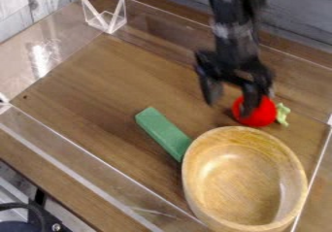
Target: Move the red object to the right side of the table
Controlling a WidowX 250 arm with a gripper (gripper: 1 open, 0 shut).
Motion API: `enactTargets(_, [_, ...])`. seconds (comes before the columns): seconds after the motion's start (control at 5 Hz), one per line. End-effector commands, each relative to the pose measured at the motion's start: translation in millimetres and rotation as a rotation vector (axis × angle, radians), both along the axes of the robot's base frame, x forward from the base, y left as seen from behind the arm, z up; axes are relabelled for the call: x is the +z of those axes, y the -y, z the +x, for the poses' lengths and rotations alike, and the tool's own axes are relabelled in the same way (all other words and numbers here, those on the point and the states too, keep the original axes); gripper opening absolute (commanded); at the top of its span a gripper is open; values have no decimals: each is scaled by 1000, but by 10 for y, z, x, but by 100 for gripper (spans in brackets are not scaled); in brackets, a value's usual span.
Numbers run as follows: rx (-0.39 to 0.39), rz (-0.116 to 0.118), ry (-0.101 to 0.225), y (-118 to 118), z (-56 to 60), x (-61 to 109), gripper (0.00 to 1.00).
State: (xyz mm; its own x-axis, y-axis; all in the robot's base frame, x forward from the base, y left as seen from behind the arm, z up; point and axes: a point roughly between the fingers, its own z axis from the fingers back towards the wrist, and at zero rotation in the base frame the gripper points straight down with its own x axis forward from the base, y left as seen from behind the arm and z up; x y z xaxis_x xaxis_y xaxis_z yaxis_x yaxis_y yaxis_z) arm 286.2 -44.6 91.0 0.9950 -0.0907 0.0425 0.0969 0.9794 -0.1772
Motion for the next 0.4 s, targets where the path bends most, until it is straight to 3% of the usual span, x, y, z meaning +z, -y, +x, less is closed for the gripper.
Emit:
enactTargets(0.0, [38, -5, 76, -197, 22, 383, 100])
enactTargets(0.2, [44, 9, 84, -239, 170, 457, 100])
